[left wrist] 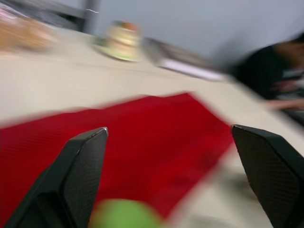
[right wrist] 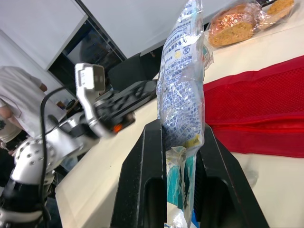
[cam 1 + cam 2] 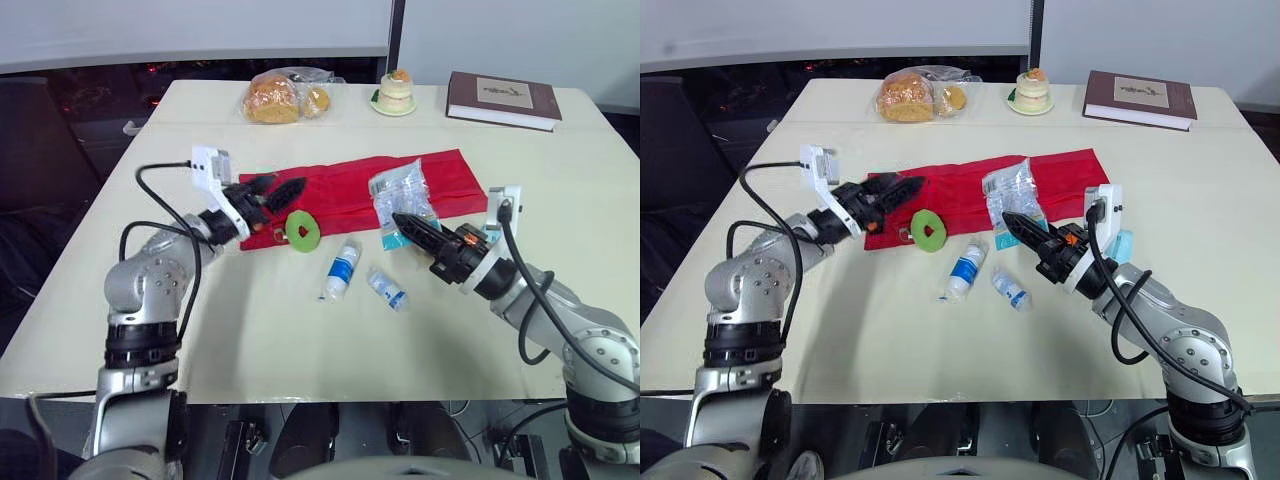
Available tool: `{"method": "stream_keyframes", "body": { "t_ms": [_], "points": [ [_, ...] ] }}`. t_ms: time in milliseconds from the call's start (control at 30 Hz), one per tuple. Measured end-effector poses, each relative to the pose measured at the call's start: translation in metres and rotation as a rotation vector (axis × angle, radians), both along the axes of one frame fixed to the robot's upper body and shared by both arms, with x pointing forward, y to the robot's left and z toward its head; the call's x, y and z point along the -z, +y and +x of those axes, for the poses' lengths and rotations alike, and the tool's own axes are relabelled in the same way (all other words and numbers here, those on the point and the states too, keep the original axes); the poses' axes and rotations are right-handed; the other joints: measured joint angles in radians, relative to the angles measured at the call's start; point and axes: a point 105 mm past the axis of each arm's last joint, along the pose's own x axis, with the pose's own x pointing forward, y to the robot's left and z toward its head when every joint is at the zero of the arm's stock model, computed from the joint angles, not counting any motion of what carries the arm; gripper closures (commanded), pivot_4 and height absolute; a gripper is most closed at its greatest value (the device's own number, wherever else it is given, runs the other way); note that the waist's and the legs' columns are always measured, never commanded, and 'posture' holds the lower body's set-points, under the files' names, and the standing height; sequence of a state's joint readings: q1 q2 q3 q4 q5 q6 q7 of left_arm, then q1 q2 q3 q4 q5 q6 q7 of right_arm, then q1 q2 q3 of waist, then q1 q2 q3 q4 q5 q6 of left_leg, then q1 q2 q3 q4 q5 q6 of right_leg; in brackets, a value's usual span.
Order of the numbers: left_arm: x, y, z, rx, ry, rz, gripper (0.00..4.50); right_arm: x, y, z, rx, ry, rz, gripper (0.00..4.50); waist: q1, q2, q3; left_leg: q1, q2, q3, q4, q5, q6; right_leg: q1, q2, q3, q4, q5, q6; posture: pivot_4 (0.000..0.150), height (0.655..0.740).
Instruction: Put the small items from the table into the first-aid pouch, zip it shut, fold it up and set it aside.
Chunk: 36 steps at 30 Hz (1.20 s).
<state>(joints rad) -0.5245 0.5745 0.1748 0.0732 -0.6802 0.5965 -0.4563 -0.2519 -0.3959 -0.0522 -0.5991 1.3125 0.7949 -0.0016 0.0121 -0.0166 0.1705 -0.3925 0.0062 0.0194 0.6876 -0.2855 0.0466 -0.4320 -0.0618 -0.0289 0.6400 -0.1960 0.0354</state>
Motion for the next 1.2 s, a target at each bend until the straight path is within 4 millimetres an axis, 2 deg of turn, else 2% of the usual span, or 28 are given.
{"method": "stream_keyframes", "body": {
  "t_ms": [133,233,433,567,767,867,1200],
  "points": [
    [0.022,0.022,0.010,-0.067,-0.001,0.231,0.03,0.000,0.000,0.001,0.004,-0.003,-0.003,4.45,-0.001,0.000,0.000,-0.004,0.001,0.000,-0.001,0.000,0.000,-0.003,0.000,0.000,-0.001,0.001,0.002,0.150,0.7289],
    [0.038,0.027,0.013,-0.049,0.010,0.328,0.03,0.001,0.001,0.000,0.001,-0.002,0.000,4.45,0.001,0.000,0.000,-0.005,0.001,-0.001,-0.001,0.000,0.000,-0.004,0.000,-0.001,-0.002,0.001,0.002,0.150,0.7289],
    [0.052,0.025,0.022,0.029,0.024,0.482,0.03,0.001,0.002,0.001,0.008,-0.006,0.002,4.45,0.001,-0.001,0.000,-0.005,0.001,0.000,-0.001,0.000,0.000,-0.003,-0.001,-0.002,-0.002,0.001,0.002,0.150,0.7289],
    [0.055,0.025,0.023,0.068,0.038,0.515,0.03,0.000,0.001,0.002,0.020,-0.012,0.003,4.45,-0.002,0.000,0.000,-0.005,0.001,-0.001,-0.001,0.000,0.000,-0.003,-0.001,-0.002,-0.002,0.001,0.002,0.150,0.7289],
    [0.062,0.011,0.018,0.227,0.049,0.615,0.03,0.003,0.003,0.002,0.032,-0.004,0.017,4.45,-0.001,-0.001,0.000,-0.005,0.002,-0.001,-0.001,0.000,0.000,-0.003,-0.001,-0.002,-0.002,0.001,0.002,0.150,0.7289],
    [0.065,0.011,0.018,0.246,0.059,0.636,0.03,0.004,0.003,0.002,0.042,-0.007,0.015,4.45,-0.001,-0.001,0.000,-0.005,0.002,-0.001,-0.001,0.000,0.000,-0.003,-0.001,-0.002,-0.002,0.001,0.002,0.150,0.7289],
    [0.059,0.010,0.034,0.221,0.045,0.648,0.03,0.005,0.002,0.003,0.063,-0.011,0.018,4.45,-0.001,-0.001,0.000,-0.005,0.001,-0.001,0.000,0.000,0.000,-0.003,0.000,-0.003,-0.001,0.002,0.003,0.150,0.7289]
  ]
}}
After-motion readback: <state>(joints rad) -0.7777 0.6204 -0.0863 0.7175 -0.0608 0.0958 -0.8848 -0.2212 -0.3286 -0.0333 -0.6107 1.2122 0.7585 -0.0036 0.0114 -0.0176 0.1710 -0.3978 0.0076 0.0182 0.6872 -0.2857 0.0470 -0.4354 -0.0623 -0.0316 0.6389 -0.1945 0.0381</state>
